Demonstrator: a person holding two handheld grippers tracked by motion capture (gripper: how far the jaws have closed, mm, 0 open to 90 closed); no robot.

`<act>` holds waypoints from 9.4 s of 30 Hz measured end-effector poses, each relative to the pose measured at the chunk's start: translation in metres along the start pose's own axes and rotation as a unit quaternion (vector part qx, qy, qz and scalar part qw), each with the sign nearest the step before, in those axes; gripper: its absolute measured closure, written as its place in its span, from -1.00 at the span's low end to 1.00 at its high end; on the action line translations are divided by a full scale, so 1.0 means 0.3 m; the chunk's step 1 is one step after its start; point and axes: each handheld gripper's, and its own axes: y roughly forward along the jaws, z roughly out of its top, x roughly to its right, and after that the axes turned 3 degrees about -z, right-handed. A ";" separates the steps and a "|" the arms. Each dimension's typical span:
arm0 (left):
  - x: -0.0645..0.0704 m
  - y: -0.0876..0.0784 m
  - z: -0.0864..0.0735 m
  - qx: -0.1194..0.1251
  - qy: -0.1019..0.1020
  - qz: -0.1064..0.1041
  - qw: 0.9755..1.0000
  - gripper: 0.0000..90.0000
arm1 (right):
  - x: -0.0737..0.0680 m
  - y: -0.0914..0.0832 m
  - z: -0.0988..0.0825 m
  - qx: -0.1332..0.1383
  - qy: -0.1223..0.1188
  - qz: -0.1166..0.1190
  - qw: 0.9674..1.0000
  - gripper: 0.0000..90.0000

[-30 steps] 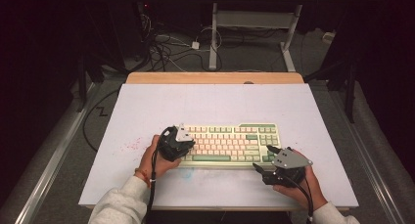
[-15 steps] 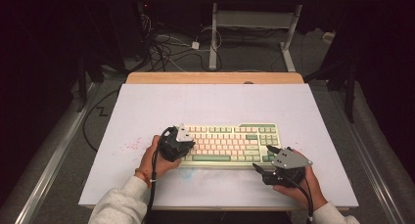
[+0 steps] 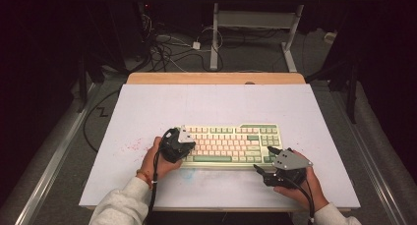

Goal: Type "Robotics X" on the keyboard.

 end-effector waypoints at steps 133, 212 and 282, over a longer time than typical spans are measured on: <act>0.065 -0.124 0.001 0.110 0.038 -0.005 0.993 0.22 | 0.026 -0.026 0.011 0.012 0.012 -0.030 0.999 -0.37; 0.033 -0.209 -0.302 0.076 -0.037 0.060 0.995 -0.51 | 0.060 0.166 0.060 -0.075 0.033 0.065 0.995 1.00; 0.035 -0.034 0.022 0.001 0.011 -0.046 0.999 0.94 | 0.040 0.164 0.060 -0.074 0.023 0.045 0.996 1.00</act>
